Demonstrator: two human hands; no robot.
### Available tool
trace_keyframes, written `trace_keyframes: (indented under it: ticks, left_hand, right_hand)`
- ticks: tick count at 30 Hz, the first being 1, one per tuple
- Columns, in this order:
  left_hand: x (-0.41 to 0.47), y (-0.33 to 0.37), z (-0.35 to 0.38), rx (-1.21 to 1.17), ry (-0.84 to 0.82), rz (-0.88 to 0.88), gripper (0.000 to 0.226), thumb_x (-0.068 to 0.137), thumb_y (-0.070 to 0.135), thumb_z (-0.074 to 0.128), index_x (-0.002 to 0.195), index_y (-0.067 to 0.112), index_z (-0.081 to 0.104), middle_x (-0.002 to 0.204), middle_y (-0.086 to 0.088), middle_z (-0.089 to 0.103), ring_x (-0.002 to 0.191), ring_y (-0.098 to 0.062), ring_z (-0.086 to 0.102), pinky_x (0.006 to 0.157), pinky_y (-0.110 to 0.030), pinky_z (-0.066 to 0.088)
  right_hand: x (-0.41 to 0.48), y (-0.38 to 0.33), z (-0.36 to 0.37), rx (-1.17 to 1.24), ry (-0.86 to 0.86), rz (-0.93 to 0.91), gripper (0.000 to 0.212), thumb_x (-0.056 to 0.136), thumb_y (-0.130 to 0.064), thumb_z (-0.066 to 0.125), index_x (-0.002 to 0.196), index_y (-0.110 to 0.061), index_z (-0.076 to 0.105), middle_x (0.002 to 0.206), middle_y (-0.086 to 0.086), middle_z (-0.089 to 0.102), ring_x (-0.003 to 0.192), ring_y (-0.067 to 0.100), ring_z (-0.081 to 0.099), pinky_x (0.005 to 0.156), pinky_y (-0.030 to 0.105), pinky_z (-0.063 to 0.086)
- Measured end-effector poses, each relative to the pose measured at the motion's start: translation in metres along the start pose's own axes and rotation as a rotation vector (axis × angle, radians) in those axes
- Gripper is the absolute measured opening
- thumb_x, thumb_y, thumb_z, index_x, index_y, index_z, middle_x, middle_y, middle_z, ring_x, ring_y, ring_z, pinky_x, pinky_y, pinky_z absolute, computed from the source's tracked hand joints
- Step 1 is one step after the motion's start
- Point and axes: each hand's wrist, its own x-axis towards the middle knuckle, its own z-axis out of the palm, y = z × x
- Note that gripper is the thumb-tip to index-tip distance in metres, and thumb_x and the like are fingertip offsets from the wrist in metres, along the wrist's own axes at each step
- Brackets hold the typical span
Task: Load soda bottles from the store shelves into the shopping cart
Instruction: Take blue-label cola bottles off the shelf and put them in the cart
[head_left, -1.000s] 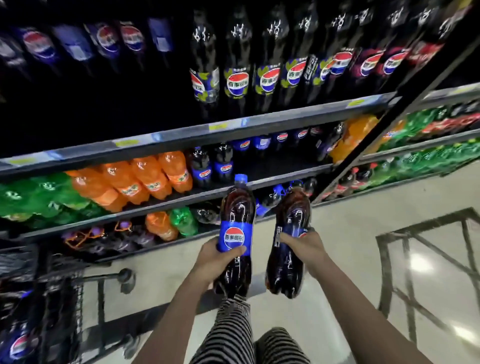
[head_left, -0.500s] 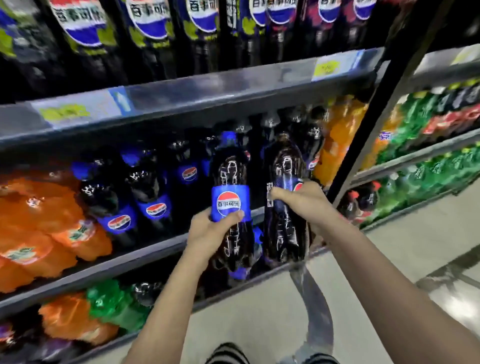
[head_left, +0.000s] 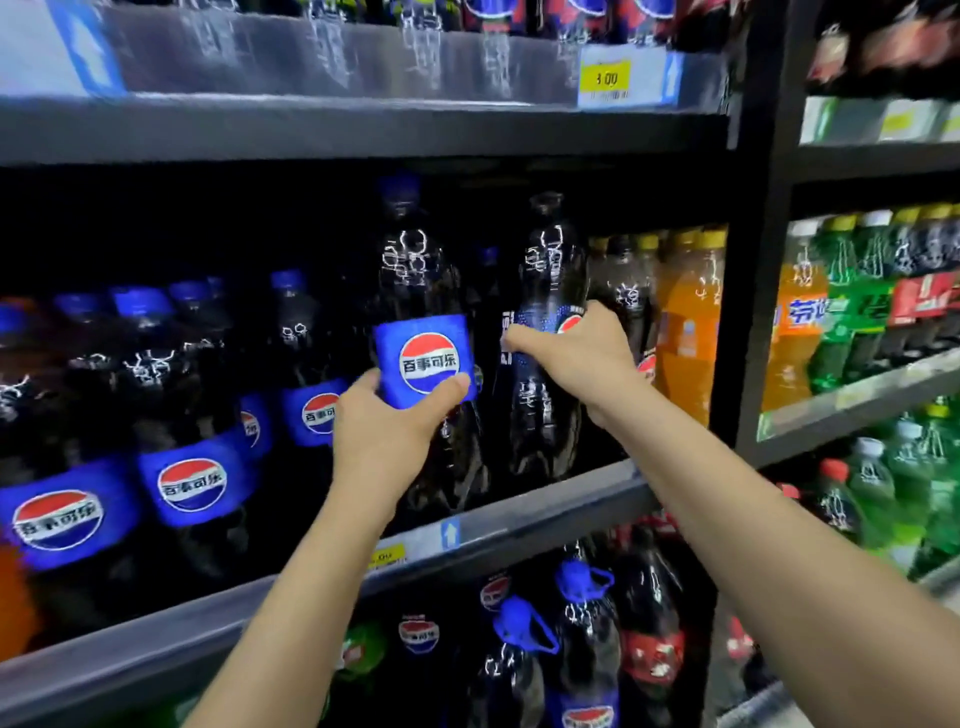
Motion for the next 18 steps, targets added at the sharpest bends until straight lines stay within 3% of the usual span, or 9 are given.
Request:
trace_keyframes:
  ticks: [4, 7, 11, 15, 18]
  left_hand:
    - [0.002, -0.012, -0.008, 0.136, 0.105, 0.098, 0.044, 0.063, 0.036, 0.085, 0.097, 0.017, 0.065, 0.085, 0.007, 0.070, 0.079, -0.011, 0.066, 0.072, -0.029, 0.053]
    - [0.001, -0.023, -0.012, 0.172, 0.116, 0.097, 0.043, 0.065, 0.034, 0.085, 0.097, 0.015, 0.063, 0.081, 0.012, 0.065, 0.078, -0.007, 0.062, 0.067, -0.023, 0.048]
    - [0.005, -0.037, -0.009, 0.189, 0.100, 0.052, 0.042, 0.066, 0.034, 0.085, 0.096, 0.016, 0.063, 0.081, 0.011, 0.065, 0.078, -0.009, 0.062, 0.065, -0.024, 0.046]
    - [0.008, -0.052, -0.003, 0.171, 0.080, 0.002, 0.045, 0.065, 0.034, 0.086, 0.098, 0.016, 0.061, 0.088, 0.003, 0.069, 0.083, -0.017, 0.065, 0.077, -0.035, 0.054]
    - [0.004, -0.061, 0.000, 0.163, 0.061, 0.001, 0.047, 0.066, 0.030, 0.086, 0.100, 0.016, 0.058, 0.086, 0.007, 0.067, 0.080, -0.011, 0.064, 0.070, -0.029, 0.051]
  right_hand:
    - [-0.008, 0.011, 0.008, -0.137, 0.034, -0.075, 0.088, 0.062, -0.047, 0.081, 0.131, -0.008, 0.043, 0.121, 0.003, 0.057, 0.107, 0.023, 0.057, 0.077, 0.030, 0.046]
    - [-0.012, 0.023, 0.013, -0.202, 0.012, -0.080, 0.101, 0.065, -0.045, 0.082, 0.142, -0.006, 0.030, 0.136, 0.009, 0.050, 0.121, 0.028, 0.050, 0.089, 0.035, 0.046]
    - [-0.018, 0.036, 0.017, -0.247, 0.002, -0.056, 0.100, 0.067, -0.042, 0.081, 0.142, -0.005, 0.028, 0.137, 0.010, 0.048, 0.123, 0.028, 0.048, 0.089, 0.035, 0.044]
    - [-0.015, 0.045, 0.017, -0.248, 0.025, -0.059, 0.088, 0.068, -0.039, 0.081, 0.134, -0.004, 0.035, 0.130, 0.011, 0.052, 0.117, 0.028, 0.050, 0.084, 0.033, 0.043]
    - [-0.011, 0.052, 0.018, -0.259, 0.020, -0.085, 0.096, 0.068, -0.041, 0.081, 0.140, -0.003, 0.030, 0.136, 0.011, 0.048, 0.122, 0.028, 0.047, 0.089, 0.032, 0.043]
